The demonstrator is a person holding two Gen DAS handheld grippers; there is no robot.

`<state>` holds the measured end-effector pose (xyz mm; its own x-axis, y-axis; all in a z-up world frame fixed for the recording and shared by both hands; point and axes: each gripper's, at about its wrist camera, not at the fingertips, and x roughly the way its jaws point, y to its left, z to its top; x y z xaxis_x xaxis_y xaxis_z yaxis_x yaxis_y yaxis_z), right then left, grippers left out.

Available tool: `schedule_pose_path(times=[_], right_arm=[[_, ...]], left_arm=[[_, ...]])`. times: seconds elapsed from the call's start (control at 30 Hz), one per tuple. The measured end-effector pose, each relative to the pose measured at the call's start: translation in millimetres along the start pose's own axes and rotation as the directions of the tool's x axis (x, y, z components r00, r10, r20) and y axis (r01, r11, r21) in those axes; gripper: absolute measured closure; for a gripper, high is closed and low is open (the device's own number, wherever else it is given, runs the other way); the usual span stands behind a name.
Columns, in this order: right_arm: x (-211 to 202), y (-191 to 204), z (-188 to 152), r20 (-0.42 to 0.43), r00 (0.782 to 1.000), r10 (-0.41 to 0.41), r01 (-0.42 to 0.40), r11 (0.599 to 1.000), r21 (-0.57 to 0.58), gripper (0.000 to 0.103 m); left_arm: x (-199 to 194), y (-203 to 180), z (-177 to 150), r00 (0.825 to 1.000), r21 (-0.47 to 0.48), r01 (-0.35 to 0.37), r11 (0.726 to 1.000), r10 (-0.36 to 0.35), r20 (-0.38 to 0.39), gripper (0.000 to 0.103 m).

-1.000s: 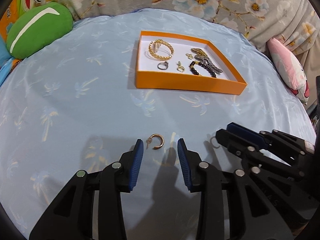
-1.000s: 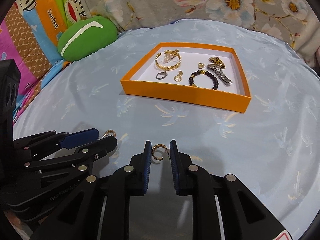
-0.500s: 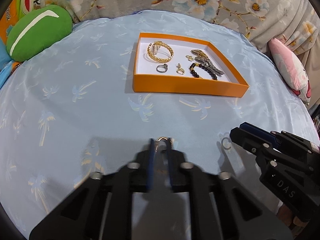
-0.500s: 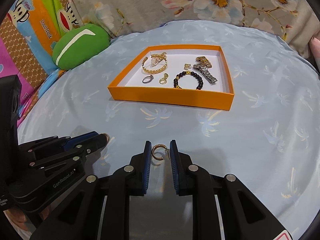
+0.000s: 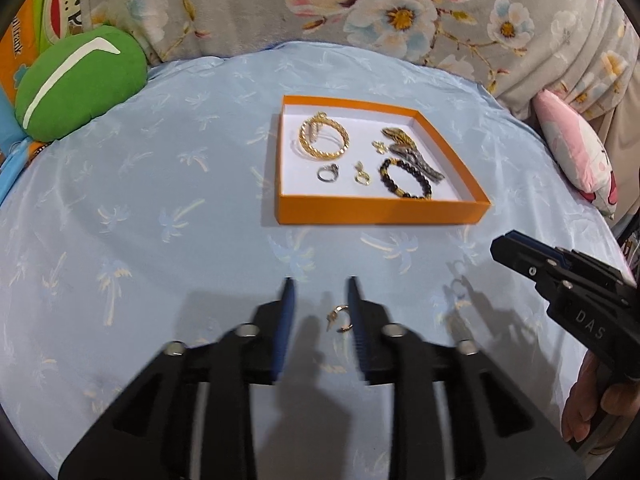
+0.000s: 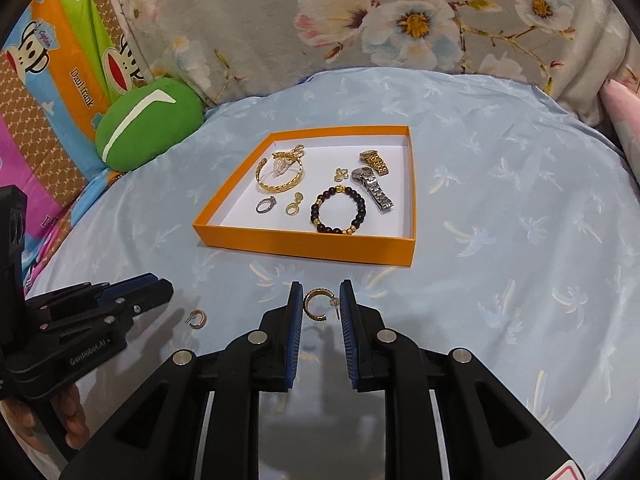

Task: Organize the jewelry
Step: 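Carry both hoop earrings into the orange box and open both tools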

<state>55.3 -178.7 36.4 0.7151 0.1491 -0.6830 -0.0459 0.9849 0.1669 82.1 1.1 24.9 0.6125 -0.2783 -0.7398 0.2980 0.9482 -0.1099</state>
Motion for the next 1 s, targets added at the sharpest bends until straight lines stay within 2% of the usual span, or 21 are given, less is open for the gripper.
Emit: schedule_pose_path(times=[0.2, 0.27, 0.3, 0.37, 0.63, 0.83, 1.0], right_arm=[[1.0, 1.7, -3.8, -0.01, 1.0, 0.005, -0.005, 1.0, -0.002, 0.085], [0.9, 1.7, -4.0, -0.009, 1.0, 0.004, -0.004, 1.0, 0.0, 0.085], [0.6, 1.4, -4.0, -0.008, 1.0, 0.004, -0.004, 1.0, 0.001, 0.085], [0.2, 0.5, -4.2, -0.006, 1.0, 0.003, -0.003, 1.0, 0.006, 0.085], [-0.4, -1.7, -1.7, -0.004, 1.0, 0.002, -0.002, 1.0, 0.012, 0.085], [5.2, -7.8, 30.6, 0.025, 1.0, 0.006, -0.005, 1.0, -0.011, 0.085], [34.3, -15.3, 82.0, 0.035, 0.999, 0.021, -0.021, 1.0, -0.015, 0.085]], left_arm=[[20.9, -17.2, -8.5, 0.999, 0.041, 0.007, 0.999, -0.005, -0.043, 0.071], [26.2, -18.6, -10.9, 0.999, 0.042, 0.005, 0.999, -0.003, -0.053, 0.074], [25.6, -19.9, -11.5, 0.999, 0.05, -0.006, 0.999, 0.008, -0.044, 0.08], [25.3, -20.4, -11.7, 0.999, 0.054, -0.004, 0.999, 0.006, -0.045, 0.085], [20.5, -17.2, -9.2, 0.999, 0.03, 0.01, 1.0, -0.009, -0.035, 0.086], [2.4, -17.2, 24.4, 0.999, 0.041, 0.016, 0.999, -0.017, 0.039, 0.086], [22.0, -21.0, 70.1, 0.998, 0.058, 0.005, 0.998, -0.009, 0.068, 0.086]])
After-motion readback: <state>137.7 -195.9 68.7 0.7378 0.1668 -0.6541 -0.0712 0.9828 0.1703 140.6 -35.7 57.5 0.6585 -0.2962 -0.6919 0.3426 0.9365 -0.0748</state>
